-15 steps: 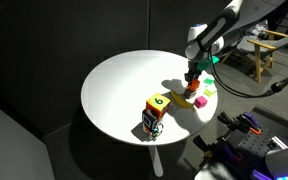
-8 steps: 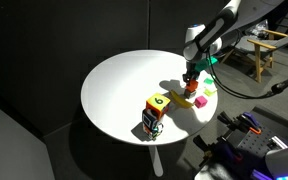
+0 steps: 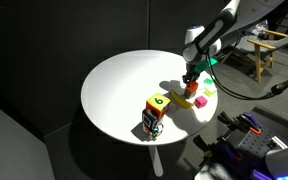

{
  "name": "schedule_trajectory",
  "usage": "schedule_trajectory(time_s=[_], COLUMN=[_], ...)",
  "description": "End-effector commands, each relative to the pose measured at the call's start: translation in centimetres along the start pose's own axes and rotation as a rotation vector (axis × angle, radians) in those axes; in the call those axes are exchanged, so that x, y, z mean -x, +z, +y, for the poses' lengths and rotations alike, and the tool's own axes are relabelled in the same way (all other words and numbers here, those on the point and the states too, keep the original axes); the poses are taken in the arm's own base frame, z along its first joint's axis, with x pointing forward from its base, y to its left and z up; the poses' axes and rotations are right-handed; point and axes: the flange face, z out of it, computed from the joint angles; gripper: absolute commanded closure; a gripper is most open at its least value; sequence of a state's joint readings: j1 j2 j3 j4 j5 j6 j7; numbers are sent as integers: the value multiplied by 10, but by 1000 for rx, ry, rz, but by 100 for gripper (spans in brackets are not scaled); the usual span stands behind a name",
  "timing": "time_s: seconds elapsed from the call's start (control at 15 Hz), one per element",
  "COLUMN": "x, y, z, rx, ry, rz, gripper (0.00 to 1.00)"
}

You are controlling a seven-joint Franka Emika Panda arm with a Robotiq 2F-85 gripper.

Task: Put the orange block on the grey block

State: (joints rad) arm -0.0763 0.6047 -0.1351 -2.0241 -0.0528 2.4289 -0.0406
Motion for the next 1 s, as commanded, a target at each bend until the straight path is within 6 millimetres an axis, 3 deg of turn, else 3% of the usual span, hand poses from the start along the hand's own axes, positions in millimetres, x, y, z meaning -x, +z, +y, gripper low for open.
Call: schedule_trajectory(time_s=[0.0, 0.27, 0.33, 0.4, 0.6, 0.93], x=[1, 0, 0, 0, 1, 8], y=[1, 5, 6, 7, 10, 5], z=[1, 2, 2, 2, 3, 3], rx=[28, 38, 44, 49, 60, 45], ry=[7, -6, -15, -21, -38, -60], rz=[-7, -7, -5, -5, -8, -9], gripper=[71, 71, 21, 20, 1, 0])
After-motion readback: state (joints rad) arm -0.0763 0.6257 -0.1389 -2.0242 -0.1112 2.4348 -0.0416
